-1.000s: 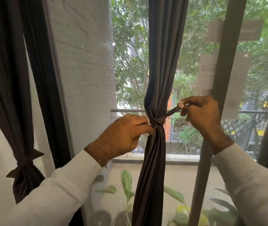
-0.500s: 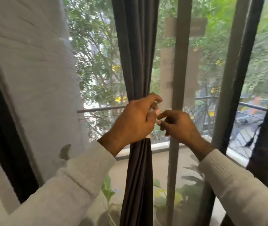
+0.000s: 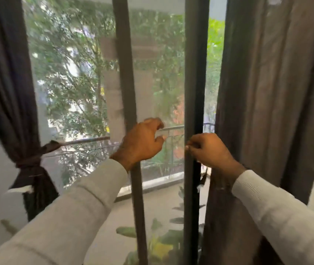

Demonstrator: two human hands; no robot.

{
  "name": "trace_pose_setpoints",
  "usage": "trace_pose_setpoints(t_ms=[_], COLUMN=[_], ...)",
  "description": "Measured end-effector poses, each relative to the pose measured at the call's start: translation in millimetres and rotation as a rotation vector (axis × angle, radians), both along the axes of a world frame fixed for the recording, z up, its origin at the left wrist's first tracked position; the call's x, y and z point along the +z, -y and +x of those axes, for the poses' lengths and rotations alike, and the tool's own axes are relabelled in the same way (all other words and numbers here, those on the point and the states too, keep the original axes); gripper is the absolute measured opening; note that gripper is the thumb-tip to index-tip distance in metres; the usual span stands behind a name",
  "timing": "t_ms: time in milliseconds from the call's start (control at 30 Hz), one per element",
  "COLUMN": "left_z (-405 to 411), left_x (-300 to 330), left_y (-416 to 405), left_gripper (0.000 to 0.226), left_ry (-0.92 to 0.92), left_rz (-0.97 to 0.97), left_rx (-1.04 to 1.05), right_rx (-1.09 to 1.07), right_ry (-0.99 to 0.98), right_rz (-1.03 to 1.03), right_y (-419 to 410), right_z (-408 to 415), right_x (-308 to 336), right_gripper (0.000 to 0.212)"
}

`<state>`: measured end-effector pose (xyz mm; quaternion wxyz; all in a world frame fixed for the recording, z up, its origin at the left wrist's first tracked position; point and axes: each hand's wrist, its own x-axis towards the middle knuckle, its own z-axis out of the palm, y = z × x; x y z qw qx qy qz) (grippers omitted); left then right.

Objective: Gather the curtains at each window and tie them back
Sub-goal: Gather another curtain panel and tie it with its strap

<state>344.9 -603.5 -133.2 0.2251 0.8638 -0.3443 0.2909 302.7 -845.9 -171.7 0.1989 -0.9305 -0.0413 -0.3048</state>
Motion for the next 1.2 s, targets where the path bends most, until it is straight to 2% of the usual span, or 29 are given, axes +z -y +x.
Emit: trace_pose_setpoints(t_ms=[100, 267, 400, 500, 567, 667, 767, 867, 967, 1033, 1133, 1200], left_z=[7, 24, 34, 45, 52, 66, 77, 88, 99, 104, 107, 107], left_x=[16, 77, 143, 190, 219, 262, 302, 340, 369, 384, 397, 404], left_y=[41, 89, 115, 132, 140, 150, 155, 149, 138, 131, 118, 105], left_gripper=[0.035, 0.039, 0.038, 0.038, 0.036, 0.034, 0.031, 0.021, 0.015, 0.014, 0.013, 0.018], left_ry=[0.001, 0.124, 0.241, 0.33, 0.367, 0.428, 0.481, 0.403, 0.328, 0.301, 0.338, 0.402], left_rz=[0.044, 0.122, 0.099, 0.047, -0.005, -0.055, -0.112, -0.319, -0.493, -0.553, -0.631, -0.7], left_rx=[0.023, 0.048, 0.043, 0.047, 0.043, 0.039, 0.041, -0.105, -0.226, -0.248, -0.273, -0.244], right_rx=[-0.028, -0.015, -0.047, -0.145, -0.234, -0.292, -0.101, -0.019, -0.12, -0.153, -0.205, -0.241], right_ry=[0.038, 0.184, 0.477, 0.735, 0.824, 0.85, 0.84, 0.84, 0.853, 0.861, 0.907, 0.905], right_rz=[-0.037, -0.078, -0.061, 0.045, 0.129, 0.216, 0.311, 0.3, 0.213, 0.225, 0.339, 0.382], right_y=[46, 98, 122, 140, 153, 163, 160, 155, 155, 155, 136, 105], right_z=[1, 8, 14, 15, 21, 35, 42, 50, 67, 79, 95, 105], right_x=[23, 88, 156, 207, 238, 286, 327, 362, 390, 403, 416, 420], right_gripper=[0.021, 0.016, 0.017, 0.013, 0.016, 0.033, 0.047, 0.047, 0.041, 0.039, 0.032, 0.035])
